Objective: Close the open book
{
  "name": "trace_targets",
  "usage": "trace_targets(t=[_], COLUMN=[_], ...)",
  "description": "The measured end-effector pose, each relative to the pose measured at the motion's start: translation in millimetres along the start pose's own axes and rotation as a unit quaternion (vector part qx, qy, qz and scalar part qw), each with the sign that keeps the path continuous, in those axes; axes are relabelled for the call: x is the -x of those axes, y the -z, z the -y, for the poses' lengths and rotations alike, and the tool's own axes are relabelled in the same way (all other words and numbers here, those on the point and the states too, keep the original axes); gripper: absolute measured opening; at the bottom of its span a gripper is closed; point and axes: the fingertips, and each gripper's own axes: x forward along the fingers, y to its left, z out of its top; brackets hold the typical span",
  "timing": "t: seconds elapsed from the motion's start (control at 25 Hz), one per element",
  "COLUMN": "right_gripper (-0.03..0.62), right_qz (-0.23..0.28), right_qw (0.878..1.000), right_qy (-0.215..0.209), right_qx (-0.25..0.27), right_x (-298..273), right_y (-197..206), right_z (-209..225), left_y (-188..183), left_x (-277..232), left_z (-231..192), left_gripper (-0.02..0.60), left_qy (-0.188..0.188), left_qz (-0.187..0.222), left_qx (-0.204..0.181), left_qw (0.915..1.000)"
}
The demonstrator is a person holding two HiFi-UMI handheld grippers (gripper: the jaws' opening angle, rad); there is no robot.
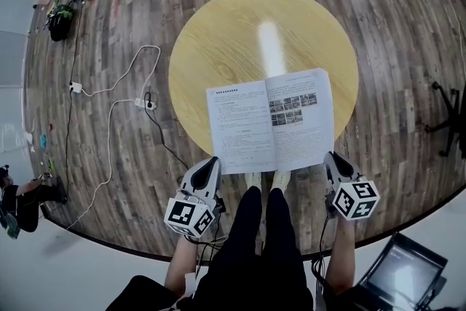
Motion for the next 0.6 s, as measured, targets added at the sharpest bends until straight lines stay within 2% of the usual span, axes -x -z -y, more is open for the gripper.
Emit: trace_targets(t=[0.6], right_gripper=[0.017], right_qz=[0.033], right_qw=[0.998], right_qy=[-0.02], right_qx=[0.048], right_x=[38], right_y=[-32], right_z=[-53], left_y=[-36], left_x=[49], left_z=[2], left_gripper=[-0.002], left_qy=[-0.018], left_qz=[0.052], left_qx=[-0.019], left_qw=[0.9983])
